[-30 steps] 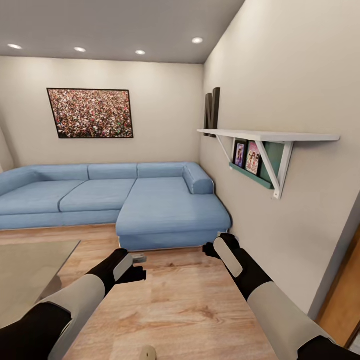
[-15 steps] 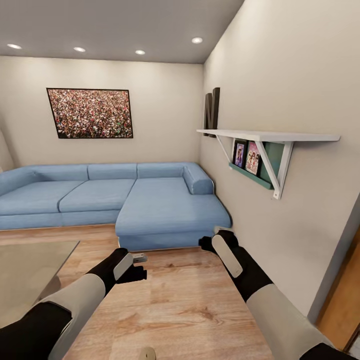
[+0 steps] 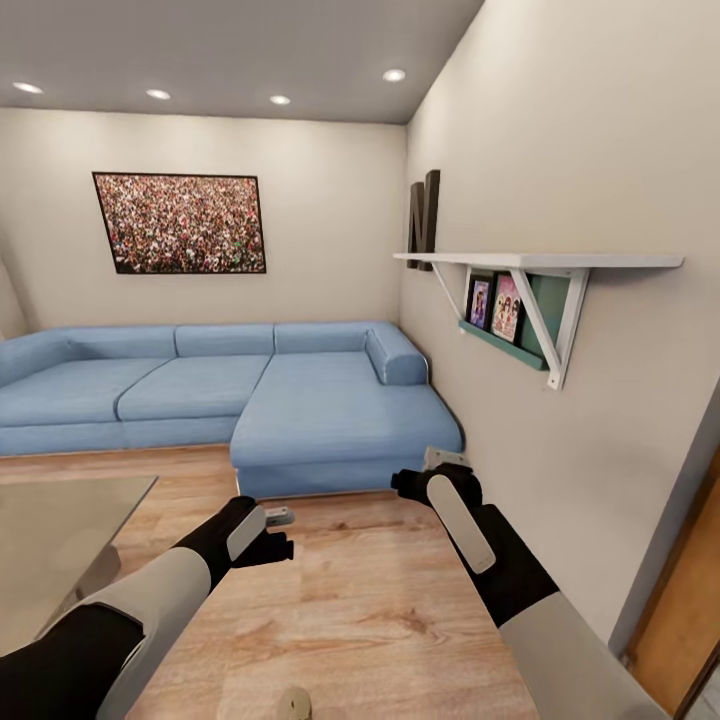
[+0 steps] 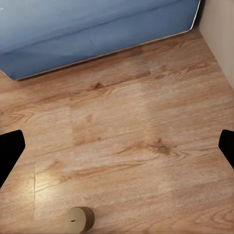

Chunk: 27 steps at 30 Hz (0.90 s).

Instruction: Place each of the two pumpkins and all three candles from the living room inside a cabinet in the living room (use any cabinet), then make sure every cabinet is closed, and position the cauldron so it is next to a table in the living room.

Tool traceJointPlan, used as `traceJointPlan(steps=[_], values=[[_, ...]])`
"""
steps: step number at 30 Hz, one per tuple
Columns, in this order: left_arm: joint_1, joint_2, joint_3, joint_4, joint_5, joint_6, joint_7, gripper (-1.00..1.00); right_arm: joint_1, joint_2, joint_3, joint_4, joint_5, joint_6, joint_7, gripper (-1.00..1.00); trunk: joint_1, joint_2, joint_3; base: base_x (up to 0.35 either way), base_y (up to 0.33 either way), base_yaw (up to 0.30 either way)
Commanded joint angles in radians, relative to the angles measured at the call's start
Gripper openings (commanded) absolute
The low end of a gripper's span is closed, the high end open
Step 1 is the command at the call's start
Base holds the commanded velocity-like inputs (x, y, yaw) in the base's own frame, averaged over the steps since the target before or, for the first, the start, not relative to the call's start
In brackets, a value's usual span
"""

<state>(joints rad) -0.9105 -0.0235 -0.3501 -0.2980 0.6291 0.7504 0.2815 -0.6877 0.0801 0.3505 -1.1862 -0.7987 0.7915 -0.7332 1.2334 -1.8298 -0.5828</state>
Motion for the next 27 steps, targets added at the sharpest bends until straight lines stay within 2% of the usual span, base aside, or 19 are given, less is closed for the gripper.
traceJointPlan(steps=[1,27], values=[[-0.001,0.001,-0.007,-0.001,0.011,0.003,0.007,1.0,-0.001,0.0,0.001,-0.001,-0.009,0.002,-0.01,1.0,0.004,-0.008,-0.004,0.0,0.0,0.0],[-0.001,-0.001,-0.006,0.0,0.011,0.004,0.0,1.0,0.0,0.003,0.005,0.002,-0.019,0.005,-0.009,1.0,0.104,-0.19,-0.086,0.0,0.0,0.0]])
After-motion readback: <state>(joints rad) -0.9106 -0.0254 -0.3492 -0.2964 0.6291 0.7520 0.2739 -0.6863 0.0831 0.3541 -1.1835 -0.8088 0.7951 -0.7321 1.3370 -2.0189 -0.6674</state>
